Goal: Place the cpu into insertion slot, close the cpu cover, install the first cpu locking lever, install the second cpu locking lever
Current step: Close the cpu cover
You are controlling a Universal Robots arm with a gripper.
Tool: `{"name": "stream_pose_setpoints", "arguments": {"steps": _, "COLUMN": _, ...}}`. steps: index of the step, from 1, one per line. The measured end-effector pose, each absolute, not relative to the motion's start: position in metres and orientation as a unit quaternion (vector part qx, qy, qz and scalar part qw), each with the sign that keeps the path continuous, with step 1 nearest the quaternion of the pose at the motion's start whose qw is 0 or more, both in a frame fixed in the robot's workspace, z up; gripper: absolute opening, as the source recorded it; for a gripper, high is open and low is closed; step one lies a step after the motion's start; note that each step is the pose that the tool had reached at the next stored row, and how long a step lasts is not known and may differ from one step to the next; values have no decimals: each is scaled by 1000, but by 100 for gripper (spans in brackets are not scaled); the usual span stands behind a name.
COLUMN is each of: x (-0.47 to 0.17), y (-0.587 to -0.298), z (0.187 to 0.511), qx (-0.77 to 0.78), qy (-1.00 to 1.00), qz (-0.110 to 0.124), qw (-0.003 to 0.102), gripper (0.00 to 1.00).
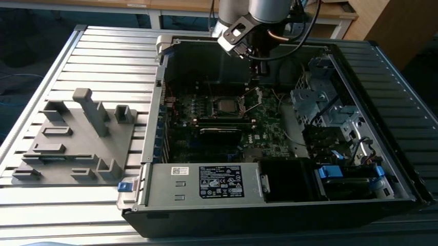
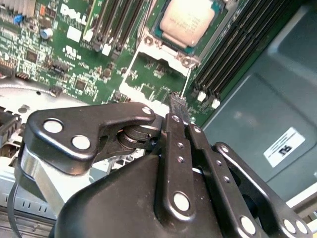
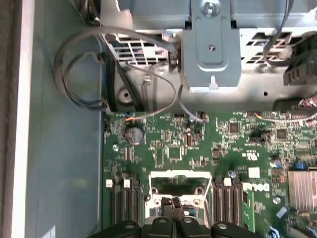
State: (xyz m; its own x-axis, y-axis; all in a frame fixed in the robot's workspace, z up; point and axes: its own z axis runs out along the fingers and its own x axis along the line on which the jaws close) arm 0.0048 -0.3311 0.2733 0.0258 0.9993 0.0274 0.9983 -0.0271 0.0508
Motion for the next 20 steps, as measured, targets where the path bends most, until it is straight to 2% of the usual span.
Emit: {"name": "stream_pose_setpoints", "arguments": {"steps": 20, "x": 38, "y": -325, "z": 273, "qx": 716, "qy": 697, "qz": 28, "qw": 9, "gripper": 11}}
